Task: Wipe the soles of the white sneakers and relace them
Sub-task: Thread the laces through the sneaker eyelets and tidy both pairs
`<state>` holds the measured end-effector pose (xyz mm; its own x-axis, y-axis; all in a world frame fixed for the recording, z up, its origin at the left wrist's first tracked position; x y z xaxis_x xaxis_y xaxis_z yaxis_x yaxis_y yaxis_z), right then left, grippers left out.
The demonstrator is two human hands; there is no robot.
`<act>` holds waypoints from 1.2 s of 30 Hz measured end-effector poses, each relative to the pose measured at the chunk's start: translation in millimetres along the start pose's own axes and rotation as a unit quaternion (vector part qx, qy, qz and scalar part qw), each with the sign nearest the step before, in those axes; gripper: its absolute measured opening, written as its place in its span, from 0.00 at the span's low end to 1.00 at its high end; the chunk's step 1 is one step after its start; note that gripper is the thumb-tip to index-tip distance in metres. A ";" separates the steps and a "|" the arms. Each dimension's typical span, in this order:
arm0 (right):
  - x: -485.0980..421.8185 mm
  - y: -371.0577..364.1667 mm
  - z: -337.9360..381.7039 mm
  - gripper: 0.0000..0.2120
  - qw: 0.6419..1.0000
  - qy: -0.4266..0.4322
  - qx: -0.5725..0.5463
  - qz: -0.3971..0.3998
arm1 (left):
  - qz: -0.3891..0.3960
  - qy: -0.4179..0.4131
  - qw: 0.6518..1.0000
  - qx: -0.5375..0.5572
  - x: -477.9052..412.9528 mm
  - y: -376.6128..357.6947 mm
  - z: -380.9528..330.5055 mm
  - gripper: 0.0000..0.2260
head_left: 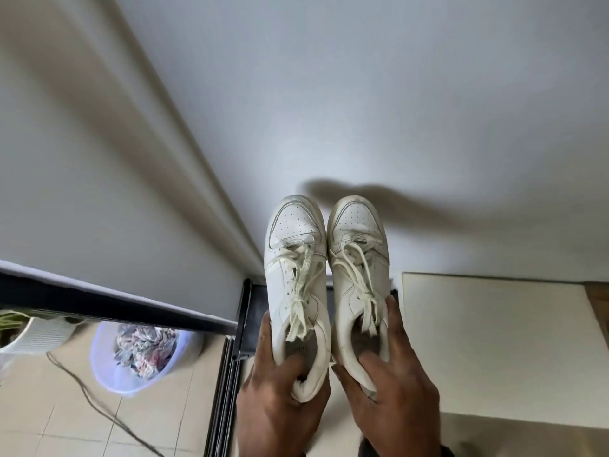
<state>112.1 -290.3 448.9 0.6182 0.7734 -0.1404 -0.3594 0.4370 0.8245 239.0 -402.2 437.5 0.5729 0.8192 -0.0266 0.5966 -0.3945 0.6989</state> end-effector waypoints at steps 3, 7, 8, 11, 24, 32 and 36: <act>7.4 -71.6 -22.1 0.15 0.999 -0.017 0.001 0.027 | 0.050 0.009 0.999 -0.009 -2.7 -38.8 63.0 0.08; 22.1 -184.4 -81.1 0.12 0.998 -0.047 0.006 0.038 | 0.102 0.038 0.994 -0.021 -6.0 -121.6 171.8 0.12; 27.4 -212.1 -97.4 0.12 0.998 -0.053 0.011 0.041 | 0.113 0.044 0.992 -0.029 -4.4 -144.4 198.3 0.12; 43.3 -286.5 -143.2 0.13 0.997 -0.052 0.025 0.060 | 0.138 0.054 0.987 -0.063 2.5 -207.9 263.4 0.11; 82.2 -417.4 -234.9 0.20 0.982 -0.089 0.038 0.162 | 0.168 0.071 0.977 -0.110 24.2 -318.6 379.7 0.10; 79.0 -431.4 -235.1 0.20 0.986 -0.091 0.010 0.139 | 0.176 0.097 0.973 -0.116 11.6 -317.4 382.8 0.12; 78.4 -428.1 -234.9 0.14 0.986 -0.095 0.010 0.134 | 0.181 0.088 0.973 -0.112 12.1 -317.2 385.1 0.14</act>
<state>150.2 -308.9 -43.8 0.6229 0.7595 0.1875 -0.5147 0.2173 0.8294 273.1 -427.4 -59.8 0.6053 0.7100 0.3599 0.2247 -0.5861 0.7785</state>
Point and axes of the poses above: each hand's wrist, its own x-axis away from the middle knuckle, its own y-axis out of the back of the hand, z = x × y, the point moved 8 cm from there along -x, towards the middle knuckle, and after that the axes turned 5 degrees about y, right-handed, at the moved point
